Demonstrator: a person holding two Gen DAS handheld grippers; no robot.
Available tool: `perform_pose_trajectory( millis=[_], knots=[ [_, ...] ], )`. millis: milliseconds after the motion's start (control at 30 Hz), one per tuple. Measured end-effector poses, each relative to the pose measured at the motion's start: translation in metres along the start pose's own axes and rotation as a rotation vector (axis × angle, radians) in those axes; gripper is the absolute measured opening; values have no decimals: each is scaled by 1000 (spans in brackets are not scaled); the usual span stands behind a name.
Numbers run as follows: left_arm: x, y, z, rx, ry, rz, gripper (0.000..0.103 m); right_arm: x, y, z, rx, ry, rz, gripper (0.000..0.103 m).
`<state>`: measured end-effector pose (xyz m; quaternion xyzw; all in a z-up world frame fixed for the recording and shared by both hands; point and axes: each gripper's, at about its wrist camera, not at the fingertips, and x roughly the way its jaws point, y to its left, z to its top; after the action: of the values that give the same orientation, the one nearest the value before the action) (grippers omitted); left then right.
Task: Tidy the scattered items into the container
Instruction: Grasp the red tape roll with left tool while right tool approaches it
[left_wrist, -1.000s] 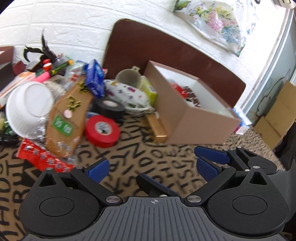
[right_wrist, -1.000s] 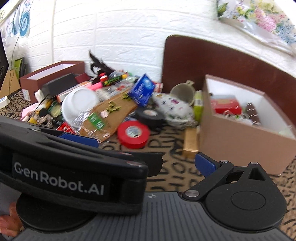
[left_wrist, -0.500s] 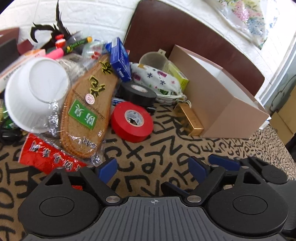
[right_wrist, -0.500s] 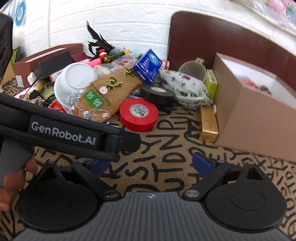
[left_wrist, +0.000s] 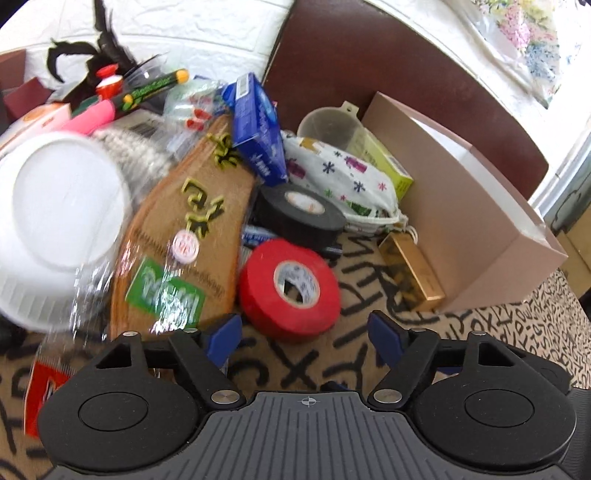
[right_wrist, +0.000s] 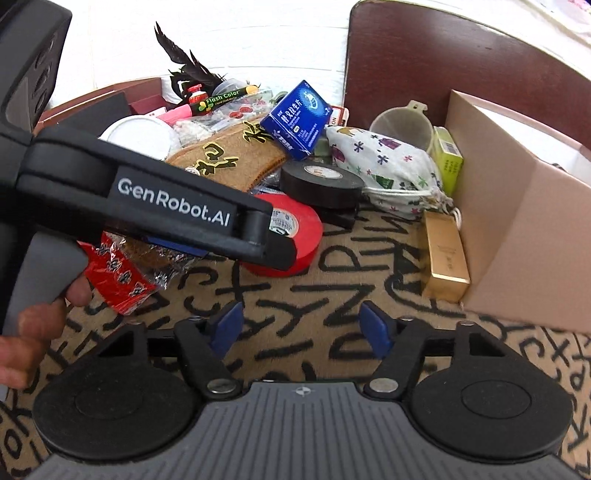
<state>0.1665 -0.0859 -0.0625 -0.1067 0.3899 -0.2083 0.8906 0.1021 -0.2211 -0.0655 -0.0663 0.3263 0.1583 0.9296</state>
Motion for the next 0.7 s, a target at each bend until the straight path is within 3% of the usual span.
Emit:
perform_pose_trajectory(
  millis=[300,500,600,633,700],
  knots=[
    [14,11,19,-52,12,-17,79,27,1,17,-25,-9,39,71],
    [26,6,24,-19,28,15,77,44,2,26,-35,-21,45,72],
    [27,1,26,3,49,58,67,48,3,28,-30,-22,43,74],
    [27,2,26,0,63,65,55,47,2,28,-25,-22,42,73],
    [27,7,24,-36,91,45,50,44,0,27,-15,-16,38,73]
  ],
)
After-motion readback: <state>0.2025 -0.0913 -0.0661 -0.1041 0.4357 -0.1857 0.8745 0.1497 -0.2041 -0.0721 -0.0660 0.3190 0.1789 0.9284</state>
